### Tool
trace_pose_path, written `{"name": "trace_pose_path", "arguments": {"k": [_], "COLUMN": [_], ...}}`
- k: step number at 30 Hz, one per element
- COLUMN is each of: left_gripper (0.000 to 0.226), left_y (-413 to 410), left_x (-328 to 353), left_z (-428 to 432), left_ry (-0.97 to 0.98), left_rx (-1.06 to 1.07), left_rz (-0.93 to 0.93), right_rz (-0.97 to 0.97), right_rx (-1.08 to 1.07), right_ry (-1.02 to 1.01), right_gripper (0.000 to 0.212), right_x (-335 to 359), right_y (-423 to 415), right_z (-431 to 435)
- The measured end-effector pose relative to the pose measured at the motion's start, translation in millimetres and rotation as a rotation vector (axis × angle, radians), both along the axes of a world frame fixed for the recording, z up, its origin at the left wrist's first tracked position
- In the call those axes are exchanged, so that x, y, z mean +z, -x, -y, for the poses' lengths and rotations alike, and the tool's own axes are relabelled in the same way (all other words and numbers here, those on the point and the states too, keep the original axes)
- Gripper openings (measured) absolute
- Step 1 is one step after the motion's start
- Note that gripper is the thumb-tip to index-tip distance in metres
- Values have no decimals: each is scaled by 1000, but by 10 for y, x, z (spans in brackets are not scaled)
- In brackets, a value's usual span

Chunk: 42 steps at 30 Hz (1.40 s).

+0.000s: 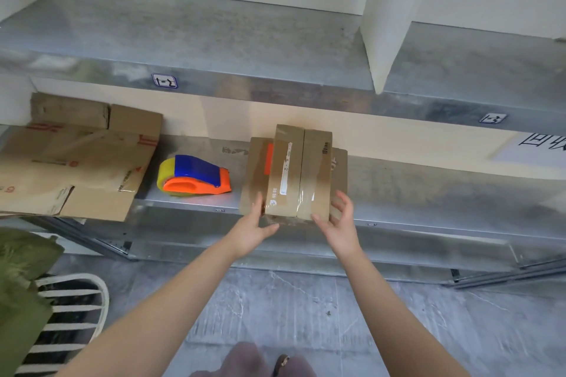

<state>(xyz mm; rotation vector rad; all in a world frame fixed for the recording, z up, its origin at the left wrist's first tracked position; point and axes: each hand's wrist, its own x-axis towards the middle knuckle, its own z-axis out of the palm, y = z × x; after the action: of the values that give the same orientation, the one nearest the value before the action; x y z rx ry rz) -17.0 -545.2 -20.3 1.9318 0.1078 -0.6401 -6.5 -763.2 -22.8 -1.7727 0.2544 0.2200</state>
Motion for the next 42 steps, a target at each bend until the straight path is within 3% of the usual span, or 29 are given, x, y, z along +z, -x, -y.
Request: {"name": "trace_pose_path", "arguments": {"k": [4, 7, 13, 18, 20, 22, 24, 26, 31, 37, 42], "left_gripper": [94, 89, 90, 89, 85, 85, 101, 107, 62, 60, 57], "left_y": [109, 135, 81, 46, 38, 38, 27, 6, 0, 89, 145], "left_x": [-62, 35, 430, 755, 894, 997, 1037, 1057, 1057, 1088, 1152], "left_z": [19, 27, 33, 108, 145, 201, 247, 290, 352, 333, 185], "left_ry": [-68, -26, 121, -4, 53, 220, 306, 274, 83, -32, 83], "left_rx": [-58, -19, 127, 171, 201, 248, 332, 412, 495, 452, 258], "left_rz": [-56, 88, 227, 423, 423, 309, 206, 178, 332, 495, 509], "right_rz": [-75, -37, 71, 153, 165, 154, 113, 85, 141, 225, 249], "right_rx": [45, 67, 105, 105, 142, 137, 78, 28, -98, -111, 2], "right_ry": [-106, -58, 44, 54, 52, 14, -21, -31, 56, 123, 132], "right_gripper": [72, 86, 85, 89, 85, 80, 91, 96, 64, 61, 56], "right_x": [-48, 49, 433, 756, 823, 798, 861, 994, 999, 1053, 1097], "right_y": [201, 264, 254, 251, 236, 187, 156, 162, 116, 218, 230], "right_z": [51, 86, 131, 108, 81, 70, 32, -42, -117, -118, 36]}}
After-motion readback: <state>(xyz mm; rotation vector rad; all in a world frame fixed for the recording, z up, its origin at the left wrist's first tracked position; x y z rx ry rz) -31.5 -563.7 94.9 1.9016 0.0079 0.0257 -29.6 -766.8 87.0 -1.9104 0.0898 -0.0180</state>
